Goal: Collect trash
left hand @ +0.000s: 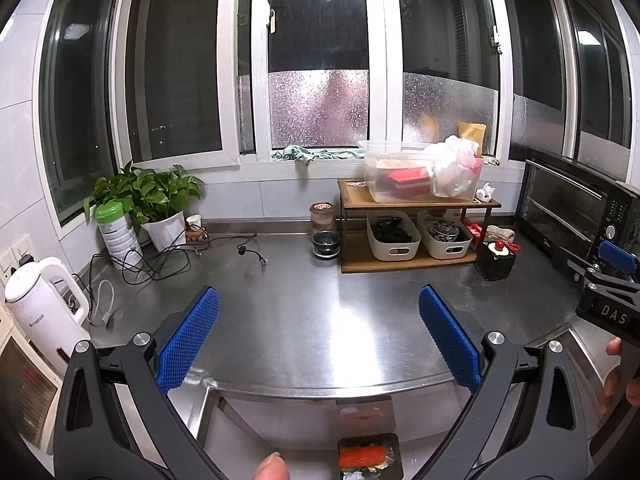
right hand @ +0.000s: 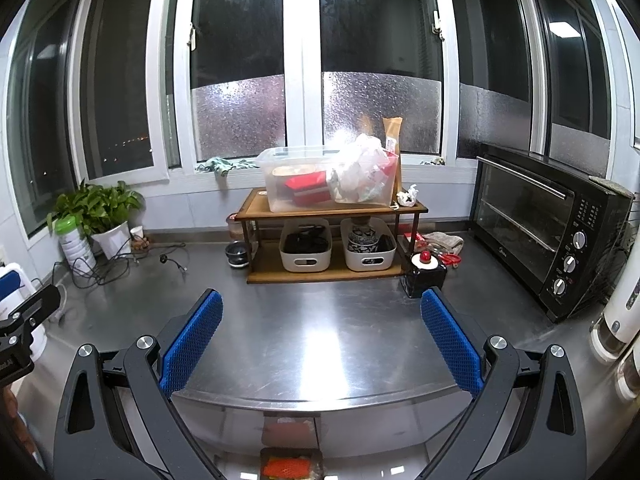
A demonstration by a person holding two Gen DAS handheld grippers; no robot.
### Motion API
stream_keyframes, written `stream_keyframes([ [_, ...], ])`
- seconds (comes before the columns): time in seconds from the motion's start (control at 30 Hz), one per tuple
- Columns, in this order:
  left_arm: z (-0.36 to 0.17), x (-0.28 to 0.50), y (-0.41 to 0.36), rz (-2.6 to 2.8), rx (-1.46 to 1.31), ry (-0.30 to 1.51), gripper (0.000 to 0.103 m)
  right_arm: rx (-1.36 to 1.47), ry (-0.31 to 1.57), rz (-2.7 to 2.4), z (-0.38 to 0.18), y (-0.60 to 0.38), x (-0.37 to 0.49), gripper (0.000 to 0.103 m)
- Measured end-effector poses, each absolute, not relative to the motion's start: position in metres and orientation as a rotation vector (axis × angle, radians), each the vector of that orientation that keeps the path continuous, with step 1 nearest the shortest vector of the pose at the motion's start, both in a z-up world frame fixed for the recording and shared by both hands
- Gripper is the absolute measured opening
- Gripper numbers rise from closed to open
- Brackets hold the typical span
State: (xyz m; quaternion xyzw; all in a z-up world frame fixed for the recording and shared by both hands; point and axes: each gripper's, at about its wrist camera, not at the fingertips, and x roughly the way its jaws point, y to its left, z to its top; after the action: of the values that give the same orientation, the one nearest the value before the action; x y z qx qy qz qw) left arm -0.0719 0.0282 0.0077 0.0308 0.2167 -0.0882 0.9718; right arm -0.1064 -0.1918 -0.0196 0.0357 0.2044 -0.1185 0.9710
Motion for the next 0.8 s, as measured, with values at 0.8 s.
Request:
stream_keyframes([
  [0.8, -0.003, -0.052, 0.029, -0.195, 0.038, 0.479, 0.095, 0.094, 0.447, -0.217, -0.027, -0.196, -0.089, 0.1],
])
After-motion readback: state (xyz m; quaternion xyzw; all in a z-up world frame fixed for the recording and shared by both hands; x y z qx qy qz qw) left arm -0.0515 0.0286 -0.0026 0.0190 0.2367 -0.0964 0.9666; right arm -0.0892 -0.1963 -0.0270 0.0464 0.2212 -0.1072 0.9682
